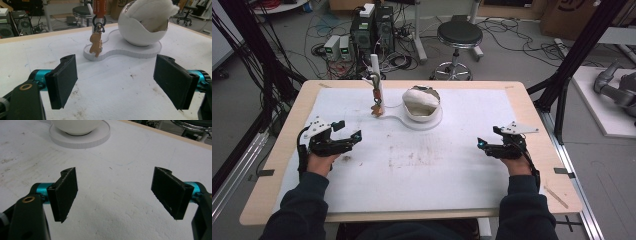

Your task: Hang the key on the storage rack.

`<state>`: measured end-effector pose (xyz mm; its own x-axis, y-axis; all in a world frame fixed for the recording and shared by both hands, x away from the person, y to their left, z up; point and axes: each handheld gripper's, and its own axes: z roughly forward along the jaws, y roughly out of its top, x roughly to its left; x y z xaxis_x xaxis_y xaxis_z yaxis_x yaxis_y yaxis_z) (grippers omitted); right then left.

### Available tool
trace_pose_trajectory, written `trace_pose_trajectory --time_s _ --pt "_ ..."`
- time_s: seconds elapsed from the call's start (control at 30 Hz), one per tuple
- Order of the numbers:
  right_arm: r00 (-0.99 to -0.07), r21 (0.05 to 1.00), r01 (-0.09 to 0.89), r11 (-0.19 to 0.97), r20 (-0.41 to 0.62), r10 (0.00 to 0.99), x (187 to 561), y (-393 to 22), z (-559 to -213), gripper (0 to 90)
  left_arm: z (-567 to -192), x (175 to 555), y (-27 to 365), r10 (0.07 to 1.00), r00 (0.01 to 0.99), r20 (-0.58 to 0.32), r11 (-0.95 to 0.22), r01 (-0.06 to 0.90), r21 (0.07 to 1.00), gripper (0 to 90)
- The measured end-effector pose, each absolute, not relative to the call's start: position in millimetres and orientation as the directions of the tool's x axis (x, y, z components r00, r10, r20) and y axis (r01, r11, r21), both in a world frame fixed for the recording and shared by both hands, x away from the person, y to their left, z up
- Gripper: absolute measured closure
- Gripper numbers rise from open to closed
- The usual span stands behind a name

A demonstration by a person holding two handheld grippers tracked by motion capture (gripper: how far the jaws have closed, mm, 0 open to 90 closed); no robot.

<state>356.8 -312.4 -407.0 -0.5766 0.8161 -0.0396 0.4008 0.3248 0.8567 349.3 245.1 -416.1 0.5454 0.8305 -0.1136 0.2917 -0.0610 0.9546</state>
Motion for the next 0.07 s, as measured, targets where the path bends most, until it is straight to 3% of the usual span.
trace_pose_trajectory --time_s 0.07 --pt "-0.577 0.857 0.401 0.323 -0.038 0.816 357.5 -313.1 -407.3 21.7 -416.5 349.9 245.3 0.830 0.547 -0.114 -0.061 0.291 0.955 19.2"
